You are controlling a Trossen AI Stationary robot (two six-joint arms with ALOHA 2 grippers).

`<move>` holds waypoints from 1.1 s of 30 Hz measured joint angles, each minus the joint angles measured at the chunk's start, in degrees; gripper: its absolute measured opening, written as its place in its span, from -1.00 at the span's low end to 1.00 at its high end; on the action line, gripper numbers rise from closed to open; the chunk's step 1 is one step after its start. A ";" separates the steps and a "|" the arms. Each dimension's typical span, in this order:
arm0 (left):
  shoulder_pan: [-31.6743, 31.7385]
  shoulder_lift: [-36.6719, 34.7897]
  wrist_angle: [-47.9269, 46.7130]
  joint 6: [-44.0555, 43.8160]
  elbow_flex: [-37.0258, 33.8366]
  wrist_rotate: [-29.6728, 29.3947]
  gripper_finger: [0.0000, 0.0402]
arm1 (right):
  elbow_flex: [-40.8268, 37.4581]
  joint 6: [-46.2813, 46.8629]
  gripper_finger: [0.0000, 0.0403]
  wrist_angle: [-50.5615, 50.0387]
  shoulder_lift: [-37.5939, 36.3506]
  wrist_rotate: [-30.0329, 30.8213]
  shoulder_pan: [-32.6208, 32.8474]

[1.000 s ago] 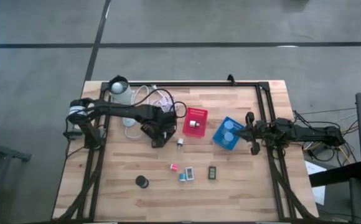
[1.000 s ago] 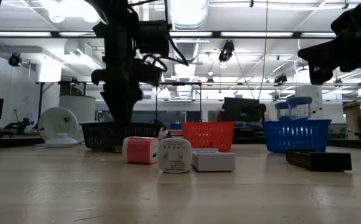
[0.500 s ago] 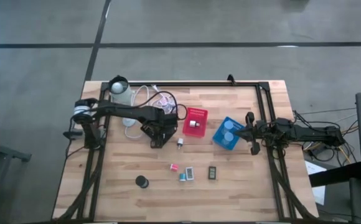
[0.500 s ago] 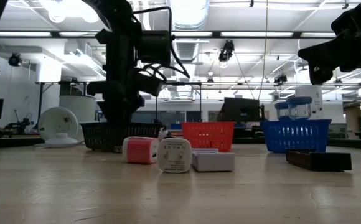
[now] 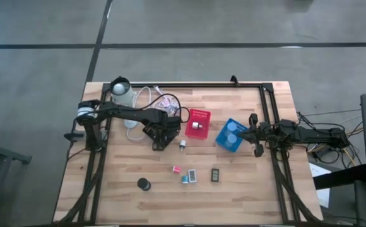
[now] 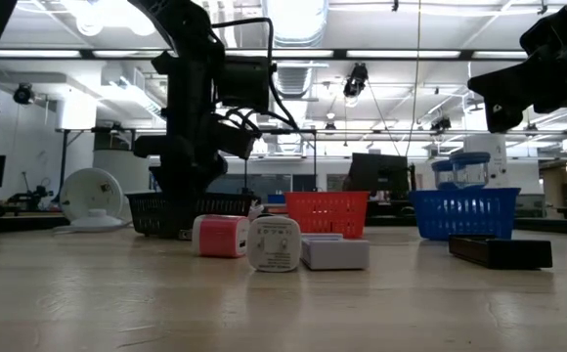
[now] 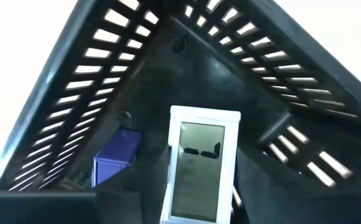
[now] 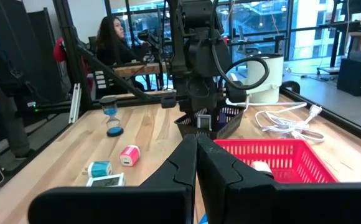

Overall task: Pick & Place Office items
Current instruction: Put the white digital clock into the black basket, then put the pink charger adapter into the red basket

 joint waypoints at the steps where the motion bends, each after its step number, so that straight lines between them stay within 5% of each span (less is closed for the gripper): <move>1: 0.00 0.00 -0.02 0.00 0.07 0.00 -0.07 | 0.00 0.00 -0.96 0.00 0.00 0.00 0.00; 10: 0.00 -0.02 -3.56 0.48 2.64 -1.16 0.10 | 0.00 -0.19 -0.96 0.01 0.00 0.00 0.00; 19: -0.21 -5.50 -15.59 -0.37 14.68 -3.82 0.11 | 0.00 -0.26 -0.96 -0.05 -0.05 0.00 0.02; 26: -0.79 -22.70 -5.23 0.25 12.28 1.32 0.00 | 0.00 -0.46 -0.96 0.00 -0.04 0.00 0.00; 33: -0.79 -45.36 14.61 -1.06 -4.23 3.18 -0.47 | 0.00 -0.26 -0.96 0.01 -0.02 0.02 0.00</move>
